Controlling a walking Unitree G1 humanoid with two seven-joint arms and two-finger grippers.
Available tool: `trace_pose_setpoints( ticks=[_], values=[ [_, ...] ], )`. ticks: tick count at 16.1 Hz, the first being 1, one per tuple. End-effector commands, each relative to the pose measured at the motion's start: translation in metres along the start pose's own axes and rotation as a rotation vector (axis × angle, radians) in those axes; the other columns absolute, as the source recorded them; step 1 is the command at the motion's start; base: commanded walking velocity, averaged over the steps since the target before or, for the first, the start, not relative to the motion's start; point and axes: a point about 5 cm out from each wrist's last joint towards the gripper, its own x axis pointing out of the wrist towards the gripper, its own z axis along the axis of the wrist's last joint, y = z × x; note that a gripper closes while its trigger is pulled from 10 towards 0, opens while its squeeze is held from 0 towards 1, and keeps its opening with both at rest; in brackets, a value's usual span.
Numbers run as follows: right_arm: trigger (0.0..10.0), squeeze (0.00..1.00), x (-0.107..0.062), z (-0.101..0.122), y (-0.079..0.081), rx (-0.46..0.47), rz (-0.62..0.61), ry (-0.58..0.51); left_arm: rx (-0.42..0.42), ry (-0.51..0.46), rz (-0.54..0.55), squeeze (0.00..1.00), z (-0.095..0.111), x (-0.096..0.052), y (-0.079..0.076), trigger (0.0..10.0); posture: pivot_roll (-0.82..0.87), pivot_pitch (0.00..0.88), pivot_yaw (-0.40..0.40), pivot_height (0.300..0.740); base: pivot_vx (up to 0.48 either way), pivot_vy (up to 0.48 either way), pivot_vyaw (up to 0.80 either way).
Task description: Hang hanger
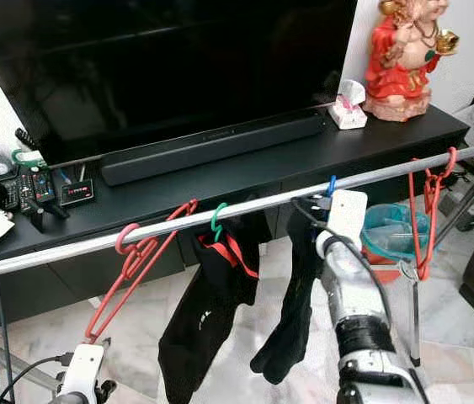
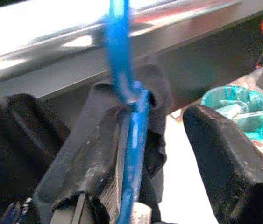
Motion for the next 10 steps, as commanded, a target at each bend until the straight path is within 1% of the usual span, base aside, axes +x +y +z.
trace_pose_setpoints(
  ticks=[1,6,10],
  values=[
    [10.0,0.00,0.0030,0.0001,-0.0035,0.013,-0.016,0.018,0.006,0.015,0.006,0.00,-0.0029,-0.0004,0.0017,10.0,-0.21,0.000,0.064,0.740,0.000,0.000,0.00],
    [10.0,0.00,0.0054,-0.0032,-0.0065,0.009,-0.031,0.041,0.006,0.017,0.006,0.00,-0.0034,-0.0006,0.0017,10.0,-0.21,0.000,0.063,0.740,0.000,0.000,0.00],
    [10.0,0.00,0.0065,-0.0060,-0.0027,0.004,0.000,0.056,0.011,0.017,0.008,0.00,-0.0038,-0.0007,0.0020,10.0,-0.21,0.000,0.064,0.740,0.000,0.000,0.00]
  ],
)
